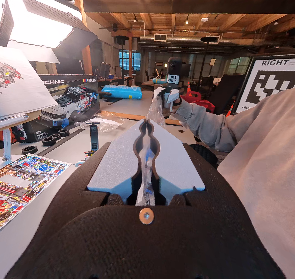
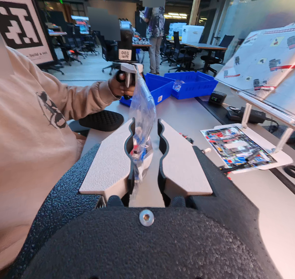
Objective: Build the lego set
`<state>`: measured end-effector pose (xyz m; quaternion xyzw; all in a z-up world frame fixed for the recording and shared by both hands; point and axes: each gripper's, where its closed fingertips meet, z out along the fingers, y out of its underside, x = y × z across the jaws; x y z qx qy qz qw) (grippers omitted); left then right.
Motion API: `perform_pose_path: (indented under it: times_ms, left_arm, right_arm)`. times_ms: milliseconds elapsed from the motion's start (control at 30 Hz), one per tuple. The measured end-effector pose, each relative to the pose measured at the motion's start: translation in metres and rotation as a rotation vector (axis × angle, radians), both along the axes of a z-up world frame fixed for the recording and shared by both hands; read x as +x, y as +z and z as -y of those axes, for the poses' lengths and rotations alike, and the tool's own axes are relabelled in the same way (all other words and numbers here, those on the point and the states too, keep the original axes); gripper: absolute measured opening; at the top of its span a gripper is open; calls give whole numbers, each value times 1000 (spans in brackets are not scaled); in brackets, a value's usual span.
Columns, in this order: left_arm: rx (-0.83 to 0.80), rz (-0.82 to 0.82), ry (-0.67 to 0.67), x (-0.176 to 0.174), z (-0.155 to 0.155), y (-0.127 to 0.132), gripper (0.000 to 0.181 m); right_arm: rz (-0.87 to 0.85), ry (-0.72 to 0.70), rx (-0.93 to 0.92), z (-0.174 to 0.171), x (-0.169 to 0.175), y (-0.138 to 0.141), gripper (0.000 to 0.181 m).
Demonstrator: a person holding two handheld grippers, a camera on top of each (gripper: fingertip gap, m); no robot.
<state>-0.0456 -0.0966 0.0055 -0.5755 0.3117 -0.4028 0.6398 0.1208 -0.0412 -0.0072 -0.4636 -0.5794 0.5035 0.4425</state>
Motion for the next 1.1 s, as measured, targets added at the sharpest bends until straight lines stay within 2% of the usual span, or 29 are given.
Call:
perform_pose_path:
  times_ms: [67, 133, 233, 333, 433, 500, 533, 633, 667, 700, 733, 800, 900, 933, 1033, 1100]
  left_arm:
    - [5, 28, -12, 0, 1, 0, 0]
    - [11, 50, -7, -6, 1, -1, 0]
    - [6, -3, -14, -3, 5, -12, 0]
    - [37, -29, -16, -4, 9, -8, 0]
    - [60, 58, 31, -27, 4, 2, 0]
    - [31, 90, 30, -38, 0, -4, 0]
    - [23, 96, 22, -37, -2, -10, 8]
    - [-37, 126, -100, -14, -6, -27, 52]
    - [-58, 133, -154, -5, -5, -31, 57]
    - [-68, 137, -203, 3, -3, -34, 53]
    - [-64, 139, -252, 11, 1, -34, 41]
    - [-47, 120, -231, 17, -5, -34, 1]
    - [-77, 71, -173, 20, -13, -26, 0]
    - [-51, 32, -161, 24, -9, -19, 0]
    - [23, -140, -133, 39, 6, 10, 0]
    - [54, -257, -127, 48, 14, 27, 0]
  right_arm:
    - [28, -61, 50, -7, -5, -1, 0]
    - [34, -43, 65, -4, -3, -1, 0]
    - [13, -2, 46, 1, 4, -2, 0]
    - [9, 8, 54, 3, 4, -1, 0]
    - [21, -15, 39, -6, 8, -2, 0]
    - [12, -7, 16, -7, 11, -3, 0]
    - [7, -8, 23, -7, 10, -3, 0]
    - [2, 10, 28, -4, 7, -2, 0]
    - [7, 2, 32, -5, 6, -2, 0]
    - [10, -7, 35, -7, 6, -2, 0]
    - [13, -13, 32, -8, 7, -2, 0]
    - [20, -22, 21, -10, 9, -4, 0]
    - [79, -78, 45, -16, 14, -6, 1]
    - [115, -127, 99, -22, 16, -3, 7]
    - [149, -162, 263, -11, 15, 35, 30]
    - [181, -131, 369, 10, 1, 60, 31]
